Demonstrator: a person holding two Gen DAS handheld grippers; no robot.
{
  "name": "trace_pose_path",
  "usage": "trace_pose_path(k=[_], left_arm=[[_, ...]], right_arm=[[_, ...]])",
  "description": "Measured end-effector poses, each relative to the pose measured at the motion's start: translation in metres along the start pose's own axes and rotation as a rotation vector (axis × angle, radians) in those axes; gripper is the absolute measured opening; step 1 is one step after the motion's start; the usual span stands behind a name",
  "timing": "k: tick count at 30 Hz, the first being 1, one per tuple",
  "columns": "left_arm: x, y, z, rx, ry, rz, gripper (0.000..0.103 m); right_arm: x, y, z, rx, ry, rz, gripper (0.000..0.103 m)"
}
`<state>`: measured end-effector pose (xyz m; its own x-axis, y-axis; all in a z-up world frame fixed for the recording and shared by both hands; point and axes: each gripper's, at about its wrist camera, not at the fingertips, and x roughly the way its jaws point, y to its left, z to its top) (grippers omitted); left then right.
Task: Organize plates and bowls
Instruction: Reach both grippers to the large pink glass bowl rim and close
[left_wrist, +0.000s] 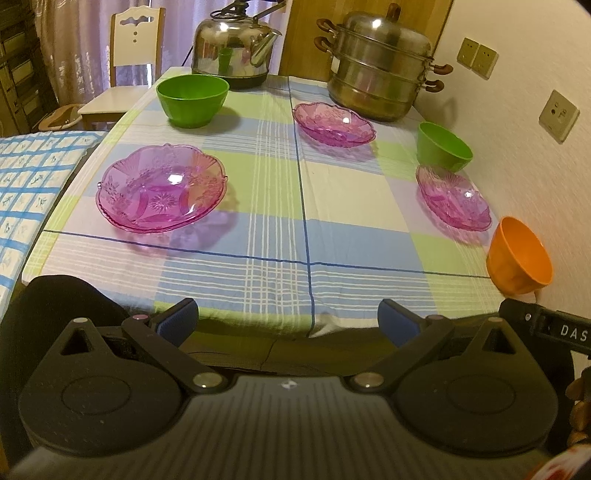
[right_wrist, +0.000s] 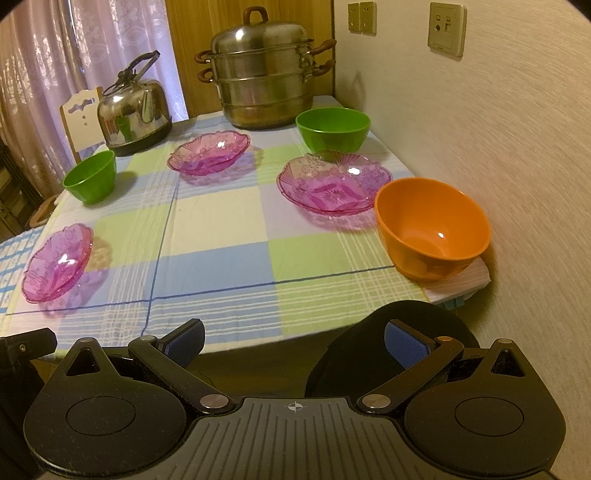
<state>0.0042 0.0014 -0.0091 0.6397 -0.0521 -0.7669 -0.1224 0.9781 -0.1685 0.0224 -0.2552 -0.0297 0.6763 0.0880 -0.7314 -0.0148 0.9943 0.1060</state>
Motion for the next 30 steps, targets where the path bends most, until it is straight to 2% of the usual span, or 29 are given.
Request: trace_pose_path(k=[8,18,26,30], left_arm=[[-0.003,0.016,0.015,-0.059,-0.020,-0.023,0.102],[-0.013,0.072,0.055,-0.161,-0.092,-0.019,0.103],[-0.010,0.130,0.088,-0.193,-0.143,0.034,0.103],[0.003,0.153,0.096,-0.151,-0.148,0.093,0.102]], right_arm=[[0.001,0.011,0.011,-0.004,-0.017,0.035,0.103],[0.014,0.062,0.039,-0.051,-0.062,0.192,0.103],[0.035,0.114,0.068,-0.102,-0.067,0.304,0.103],[0.048,0.137,0.077,-0.132,-0.063,0.355,0.103]])
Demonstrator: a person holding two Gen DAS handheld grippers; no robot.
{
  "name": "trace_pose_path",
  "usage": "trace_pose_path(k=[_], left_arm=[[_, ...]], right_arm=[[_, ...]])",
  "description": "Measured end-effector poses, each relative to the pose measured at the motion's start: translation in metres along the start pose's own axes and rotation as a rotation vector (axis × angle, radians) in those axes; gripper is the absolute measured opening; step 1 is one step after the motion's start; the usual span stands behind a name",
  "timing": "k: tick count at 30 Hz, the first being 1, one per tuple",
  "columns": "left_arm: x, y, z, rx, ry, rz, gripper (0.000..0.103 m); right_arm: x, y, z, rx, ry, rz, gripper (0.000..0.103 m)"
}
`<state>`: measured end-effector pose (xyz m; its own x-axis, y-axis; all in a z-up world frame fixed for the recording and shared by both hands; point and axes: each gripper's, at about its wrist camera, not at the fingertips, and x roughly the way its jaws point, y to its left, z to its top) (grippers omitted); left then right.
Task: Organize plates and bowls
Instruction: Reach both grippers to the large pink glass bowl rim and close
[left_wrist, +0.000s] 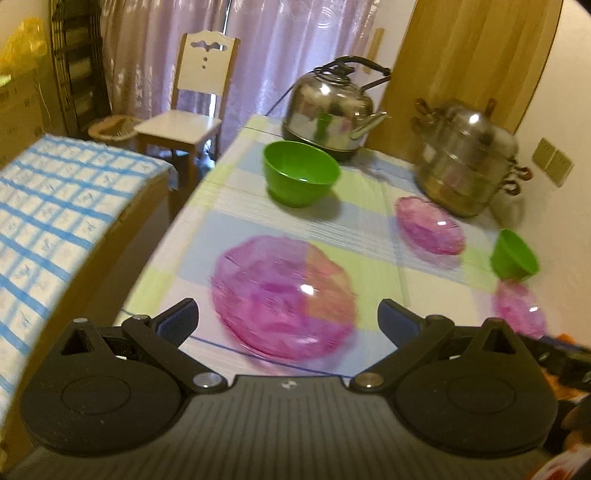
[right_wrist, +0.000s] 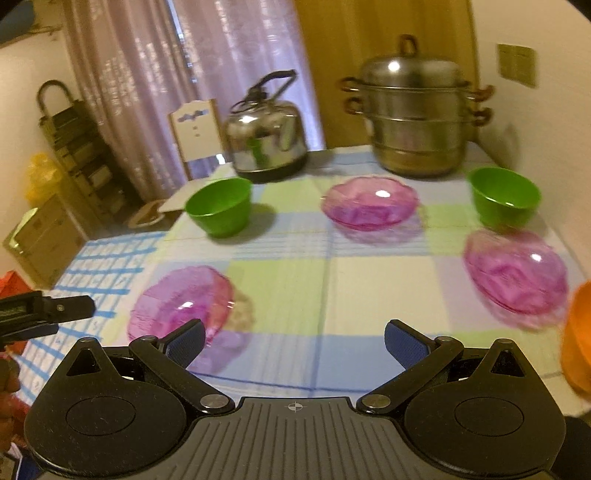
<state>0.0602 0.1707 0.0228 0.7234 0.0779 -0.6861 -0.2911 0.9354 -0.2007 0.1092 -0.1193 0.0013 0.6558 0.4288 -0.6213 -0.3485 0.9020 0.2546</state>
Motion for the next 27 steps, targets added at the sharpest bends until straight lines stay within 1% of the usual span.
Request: trace_pose_path(k=[3,4,7,9,11,14,15,18,22,23,24,25,26,27], left_arm=[[0.017,0.018,0.003,-0.007,0.026,0.004,0.101],[0.023,0.025,0.004,-0.013,0.041,0.007,0.097],[0.040,0.038,0.004,-0.008,0.071,0.033,0.095],[0.050,0.045,0.004,-0.004,0.080,0.045,0.094],[0.059,0.050,0.003,-0.003,0.088,0.046,0.093],[0.073,0.052,0.004,0.004,0.098,0.041,0.091],[0.078,0.052,0.005,0.013,0.099,0.038,0.091],[0.089,0.052,0.006,0.029,0.101,0.020,0.089],[0.107,0.053,0.007,0.024,0.117,0.016,0.085],[0.109,0.054,0.007,0.027,0.120,0.019,0.084],[0.113,0.055,0.008,0.030,0.124,0.023,0.082],[0.116,0.056,0.007,0.034,0.128,0.025,0.079],[0.119,0.057,0.008,0.038,0.132,0.029,0.078],[0.122,0.058,0.008,0.041,0.136,0.034,0.076]], right_arm=[[0.016,0.008,0.003,-0.012,-0.003,0.039,0.103],[0.022,0.010,0.004,-0.016,-0.010,0.055,0.103],[0.042,0.014,0.002,-0.021,-0.026,0.060,0.103],[0.055,0.018,0.003,-0.052,-0.004,0.056,0.103],[0.068,0.020,0.005,-0.055,0.027,0.047,0.103],[0.091,0.015,0.011,0.018,0.097,0.065,0.103],[0.096,0.016,0.012,0.028,0.104,0.075,0.102],[0.110,0.022,0.014,-0.003,0.105,0.082,0.102],[0.132,0.031,0.013,-0.031,0.112,0.099,0.102],[0.138,0.033,0.012,-0.037,0.112,0.101,0.100],[0.144,0.035,0.012,-0.040,0.116,0.106,0.095],[0.150,0.038,0.012,-0.042,0.123,0.114,0.084],[0.156,0.040,0.013,-0.045,0.134,0.123,0.079],[0.163,0.042,0.013,-0.043,0.145,0.129,0.079]])
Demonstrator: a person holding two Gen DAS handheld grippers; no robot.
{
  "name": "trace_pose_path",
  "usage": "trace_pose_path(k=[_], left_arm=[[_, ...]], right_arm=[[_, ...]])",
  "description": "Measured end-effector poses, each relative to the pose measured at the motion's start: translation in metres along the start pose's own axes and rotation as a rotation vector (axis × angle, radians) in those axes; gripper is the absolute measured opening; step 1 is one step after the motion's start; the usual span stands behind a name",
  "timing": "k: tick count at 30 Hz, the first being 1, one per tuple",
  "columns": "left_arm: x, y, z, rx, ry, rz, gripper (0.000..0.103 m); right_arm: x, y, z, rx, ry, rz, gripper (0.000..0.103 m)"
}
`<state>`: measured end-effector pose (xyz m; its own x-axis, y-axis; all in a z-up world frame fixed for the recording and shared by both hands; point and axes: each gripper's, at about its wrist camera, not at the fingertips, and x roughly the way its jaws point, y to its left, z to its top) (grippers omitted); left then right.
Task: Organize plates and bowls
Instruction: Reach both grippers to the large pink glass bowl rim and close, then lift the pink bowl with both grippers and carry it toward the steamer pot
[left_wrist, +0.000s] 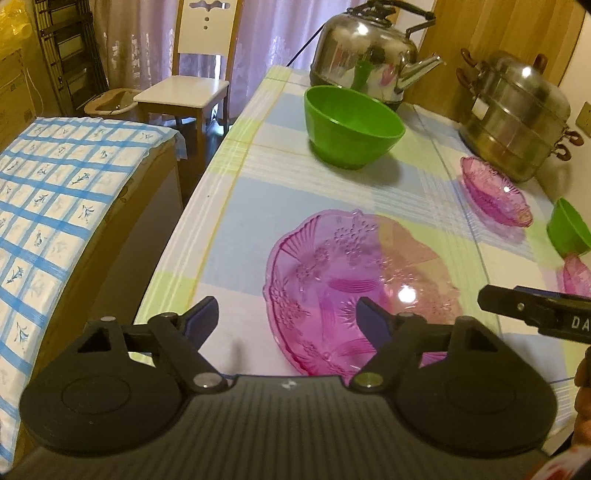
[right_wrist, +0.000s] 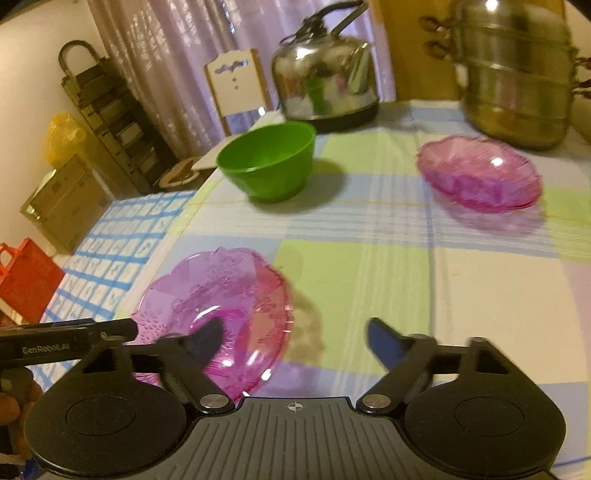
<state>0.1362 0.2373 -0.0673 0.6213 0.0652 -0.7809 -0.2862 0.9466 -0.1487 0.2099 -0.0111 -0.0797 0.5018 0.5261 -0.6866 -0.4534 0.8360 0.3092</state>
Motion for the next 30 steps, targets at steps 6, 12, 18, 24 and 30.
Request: trace_pose_path(k=[6,12,18,24,30], left_arm=[[0.013,0.006,0.002,0.005,0.017,0.009,0.058],[0.020,0.010,0.001,0.005,0.032,0.019,0.038],[0.023,0.011,0.001,0.004,0.043,0.019,0.025],[0.023,0.006,0.002,0.025,0.038,0.008,0.009],[0.016,-0.001,0.004,0.039,0.038,0.016,0.008]], right_arm=[[0.026,0.000,0.002,0.031,0.051,0.001,0.061],[0.042,-0.001,-0.001,0.045,0.105,0.017,0.042],[0.043,0.002,-0.002,0.050,0.117,0.020,0.021],[0.045,-0.001,-0.002,0.065,0.124,0.014,0.010],[0.040,-0.003,0.000,0.077,0.118,0.018,0.009]])
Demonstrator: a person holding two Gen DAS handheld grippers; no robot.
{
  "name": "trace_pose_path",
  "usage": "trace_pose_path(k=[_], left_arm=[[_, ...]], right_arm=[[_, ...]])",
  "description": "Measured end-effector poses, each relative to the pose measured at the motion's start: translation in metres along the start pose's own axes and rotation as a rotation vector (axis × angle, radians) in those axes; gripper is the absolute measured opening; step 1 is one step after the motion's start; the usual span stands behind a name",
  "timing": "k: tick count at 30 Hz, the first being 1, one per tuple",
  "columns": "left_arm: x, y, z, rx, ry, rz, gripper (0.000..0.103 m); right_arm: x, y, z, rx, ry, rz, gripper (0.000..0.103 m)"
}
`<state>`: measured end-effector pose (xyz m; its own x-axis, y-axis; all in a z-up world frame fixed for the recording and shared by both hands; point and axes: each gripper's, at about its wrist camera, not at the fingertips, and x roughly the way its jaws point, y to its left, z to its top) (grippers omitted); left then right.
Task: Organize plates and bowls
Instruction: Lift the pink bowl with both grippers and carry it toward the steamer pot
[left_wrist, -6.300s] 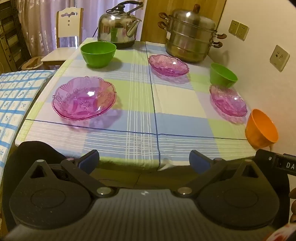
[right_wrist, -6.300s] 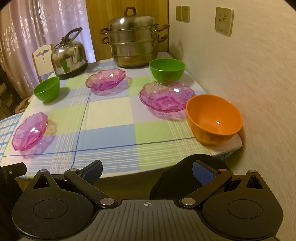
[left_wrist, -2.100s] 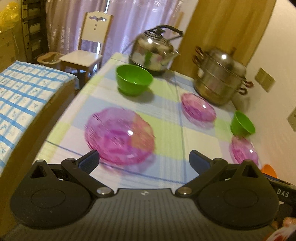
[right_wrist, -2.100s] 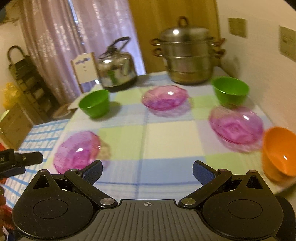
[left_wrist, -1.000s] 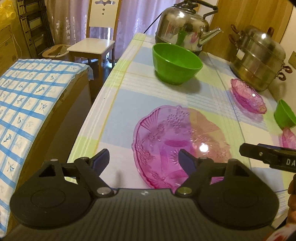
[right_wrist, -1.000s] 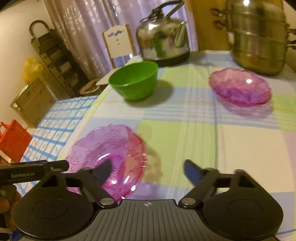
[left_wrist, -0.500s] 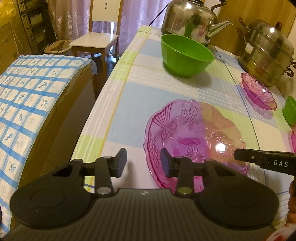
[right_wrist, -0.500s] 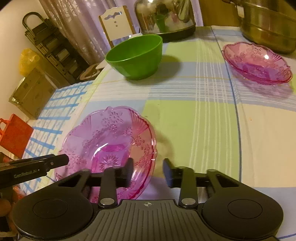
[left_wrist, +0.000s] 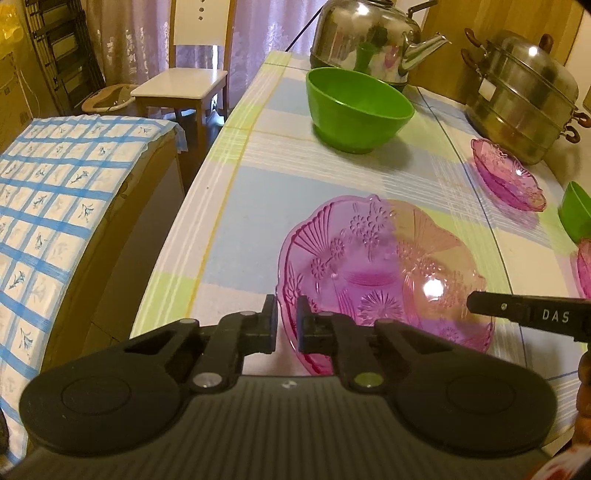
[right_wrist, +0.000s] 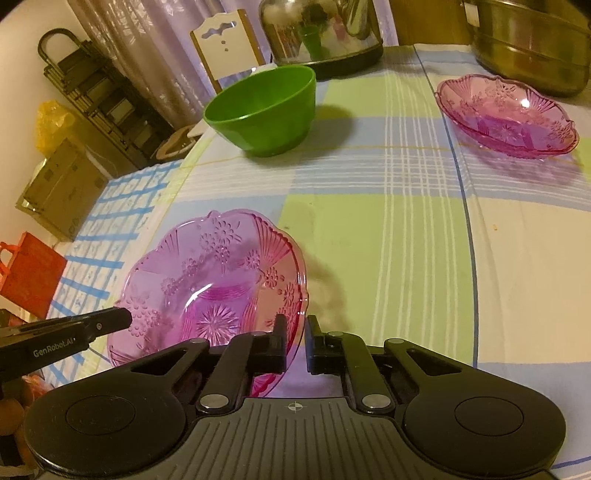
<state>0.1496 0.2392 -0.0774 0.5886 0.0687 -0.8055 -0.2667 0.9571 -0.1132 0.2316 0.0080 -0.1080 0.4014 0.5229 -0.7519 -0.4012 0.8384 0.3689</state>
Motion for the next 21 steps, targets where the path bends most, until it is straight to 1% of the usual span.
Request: trace_pose_path(k=[4,9,17,21], left_arm=[[-0.008,-0.008,0.005,0.008,-0.008,-0.004,0.008],[-0.021,-0.024,0.014,0.042,-0.034,-0.018,0.008],[-0.032,-0.064,0.030,0.077,-0.069,-0.065,0.008],[-0.033,-0.086,0.039,0.089,-0.091,-0.104,0.008]], right_arm=[[-0.011,-0.002,0.002,0.014,-0.025,0.004,0.009],[-0.027,-0.008,0.005,0.035,-0.049,0.000,0.009],[-0.064,-0.030,0.008,0.078,-0.113,-0.027,0.009],[-0.083,-0.042,0.010,0.090,-0.151,-0.049,0.009]])
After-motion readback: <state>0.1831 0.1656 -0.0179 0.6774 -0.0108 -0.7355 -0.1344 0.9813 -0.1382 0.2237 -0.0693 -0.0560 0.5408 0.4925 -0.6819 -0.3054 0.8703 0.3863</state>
